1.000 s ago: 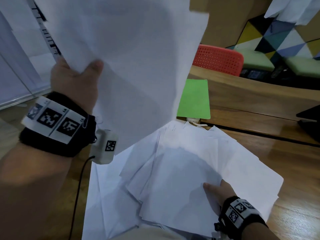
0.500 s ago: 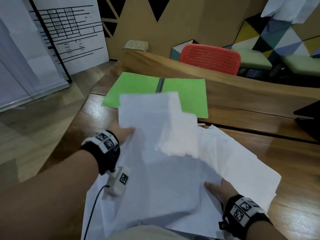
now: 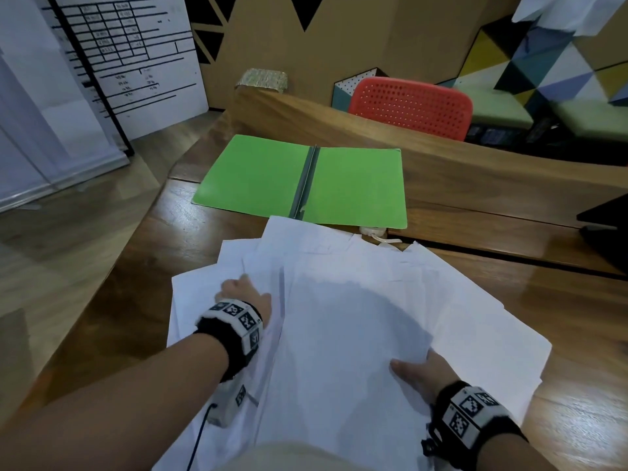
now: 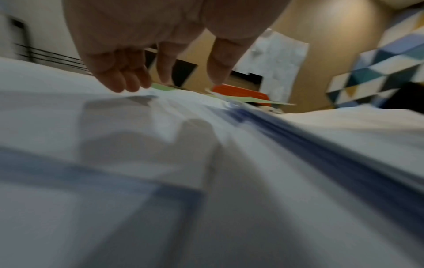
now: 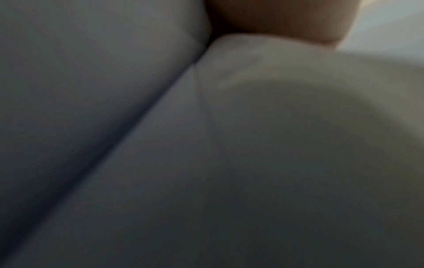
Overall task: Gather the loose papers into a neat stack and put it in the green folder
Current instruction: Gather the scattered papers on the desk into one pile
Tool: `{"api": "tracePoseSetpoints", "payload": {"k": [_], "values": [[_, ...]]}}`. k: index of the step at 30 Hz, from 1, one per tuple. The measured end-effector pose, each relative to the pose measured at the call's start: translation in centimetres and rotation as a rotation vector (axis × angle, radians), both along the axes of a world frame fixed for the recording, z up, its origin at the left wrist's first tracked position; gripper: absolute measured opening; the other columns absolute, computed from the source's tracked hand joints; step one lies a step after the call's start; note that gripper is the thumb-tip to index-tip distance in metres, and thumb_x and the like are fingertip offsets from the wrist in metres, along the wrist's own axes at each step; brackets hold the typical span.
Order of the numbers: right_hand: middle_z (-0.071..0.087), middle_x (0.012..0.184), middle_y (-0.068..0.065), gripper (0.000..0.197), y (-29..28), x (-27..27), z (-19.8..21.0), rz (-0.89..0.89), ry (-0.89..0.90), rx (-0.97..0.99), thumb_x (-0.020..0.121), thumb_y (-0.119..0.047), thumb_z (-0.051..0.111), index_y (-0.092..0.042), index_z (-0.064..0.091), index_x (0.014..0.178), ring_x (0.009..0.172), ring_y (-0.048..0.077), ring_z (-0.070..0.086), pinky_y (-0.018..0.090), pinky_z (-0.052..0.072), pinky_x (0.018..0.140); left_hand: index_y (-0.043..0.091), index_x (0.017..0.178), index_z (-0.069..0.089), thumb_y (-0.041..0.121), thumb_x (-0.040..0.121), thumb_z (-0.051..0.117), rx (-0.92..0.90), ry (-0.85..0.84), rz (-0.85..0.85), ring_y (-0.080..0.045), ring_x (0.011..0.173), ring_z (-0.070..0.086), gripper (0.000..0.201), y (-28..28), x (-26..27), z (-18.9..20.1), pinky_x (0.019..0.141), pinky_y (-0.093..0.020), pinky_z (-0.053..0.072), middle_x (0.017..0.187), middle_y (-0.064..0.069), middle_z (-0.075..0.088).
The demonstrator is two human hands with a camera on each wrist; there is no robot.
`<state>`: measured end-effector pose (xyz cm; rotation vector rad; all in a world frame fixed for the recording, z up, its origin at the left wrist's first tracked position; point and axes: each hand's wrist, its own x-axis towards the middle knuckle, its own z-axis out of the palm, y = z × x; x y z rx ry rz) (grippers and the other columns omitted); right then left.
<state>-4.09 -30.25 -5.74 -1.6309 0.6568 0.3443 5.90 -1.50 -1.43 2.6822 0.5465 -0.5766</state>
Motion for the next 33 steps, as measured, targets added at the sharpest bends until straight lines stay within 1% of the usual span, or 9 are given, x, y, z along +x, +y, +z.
{"api": "tracePoseSetpoints", "payload": {"k": [4, 9, 13, 17, 20, 23, 29, 31, 33], "values": [[0.068, 0.081, 0.008, 0.037, 0.1, -0.2, 0.4, -0.018, -0.032, 0.056, 0.06, -0.009, 0.077, -0.013, 0.059, 0.092, 0.07, 0.024, 0.066, 0.021, 0.053, 0.046, 0.008, 0.133, 0.039, 0.034, 0.085, 0.054, -0.15, 0.045, 0.084, -0.034, 0.116, 0.052, 0.057, 2.0, 1.1, -0.1, 0.097, -0.04, 0.042, 0.131, -0.016, 0.052], [0.067, 0.087, 0.011, 0.031, -0.5, -0.3, -0.5, -0.068, -0.013, 0.054, 0.079, -0.001, 0.069, -0.005, 0.057, 0.108, 0.079, 0.029, 0.065, 0.033, 0.055, 0.063, 0.009, 0.096, 0.055, 0.029, 0.084, 0.058, -0.224, 0.077, -0.069, -0.025, 0.088, 0.052, 0.024, 3.5, 0.4, 0.5, 0.077, -0.028, 0.041, 0.101, -0.01, 0.058], [0.068, 0.089, 0.013, 0.036, -0.6, -0.2, -1.1, -0.069, 0.001, 0.04, 0.079, -0.001, 0.069, -0.002, 0.058, 0.112, 0.084, 0.034, 0.066, 0.043, 0.051, 0.08, 0.004, 0.104, 0.058, 0.027, 0.081, 0.064, -0.279, 0.203, -0.015, -0.031, 0.098, 0.061, 0.033, 5.6, -1.6, 0.8, 0.086, -0.038, 0.054, 0.105, -0.013, 0.06], [0.068, 0.089, 0.015, 0.036, -0.5, -0.4, -1.1, -0.094, -0.005, 0.056, 0.079, 0.002, 0.068, 0.001, 0.058, 0.114, 0.082, 0.034, 0.065, 0.044, 0.051, 0.08, 0.006, 0.106, 0.057, 0.029, 0.087, 0.056, -0.192, 0.045, 0.004, -0.026, 0.092, 0.054, 0.031, 6.2, -3.0, 0.7, 0.079, -0.028, 0.04, 0.115, -0.015, 0.062], [0.067, 0.094, 0.018, 0.035, -0.6, -0.8, -0.7, -0.113, -0.007, 0.073, 0.081, 0.001, 0.066, 0.001, 0.057, 0.115, 0.085, 0.036, 0.065, 0.045, 0.052, 0.082, 0.003, 0.118, 0.052, 0.022, 0.089, 0.056, -0.548, -0.111, 0.226, -0.03, 0.105, 0.056, 0.035, 5.4, -3.6, 0.4, 0.082, -0.028, 0.039, 0.12, -0.017, 0.06], [0.066, 0.094, 0.019, 0.033, -0.4, -1.0, -0.3, -0.137, -0.018, 0.106, 0.082, 0.001, 0.065, -0.001, 0.057, 0.114, 0.085, 0.035, 0.064, 0.043, 0.052, 0.08, -0.007, 0.124, 0.049, 0.011, 0.087, 0.06, -0.884, -0.062, 0.414, -0.029, 0.092, 0.059, 0.042, 4.0, -4.6, 0.0, 0.074, -0.027, 0.048, 0.113, -0.022, 0.063], [0.068, 0.097, 0.016, 0.057, 0.3, -1.2, -0.4, -0.122, 0.008, 0.048, 0.068, -0.016, 0.08, 0.0, 0.057, 0.118, 0.092, 0.037, 0.065, 0.053, 0.049, 0.092, 0.012, 0.093, 0.058, 0.021, 0.082, 0.062, -0.461, -0.082, 0.235, -0.029, 0.1, 0.057, 0.014, 2.6, -4.9, 0.3, 0.082, -0.028, 0.042, 0.119, -0.017, 0.062], [0.069, 0.099, 0.016, 0.077, 0.2, -1.1, -0.8, -0.102, 0.003, 0.037, 0.048, -0.032, 0.088, -0.005, 0.06, 0.114, 0.091, 0.037, 0.066, 0.054, 0.051, 0.09, 0.01, 0.099, 0.06, 0.022, 0.084, 0.058, -0.399, -0.19, 0.232, -0.031, 0.101, 0.059, 0.02, 3.2, -4.1, 2.1, 0.078, -0.027, 0.04, 0.112, -0.015, 0.064], [0.068, 0.103, 0.02, 0.061, 0.2, -1.0, -1.0, -0.11, 0.005, 0.035, 0.063, -0.02, 0.083, -0.002, 0.059, 0.116, 0.093, 0.039, 0.066, 0.055, 0.05, 0.091, 0.01, 0.108, 0.062, 0.018, 0.084, 0.056, -0.427, -0.327, 0.242, -0.028, 0.097, 0.06, 0.027, 3.8, -3.3, 4.4, 0.078, -0.027, 0.04, 0.102, -0.01, 0.065]]}}
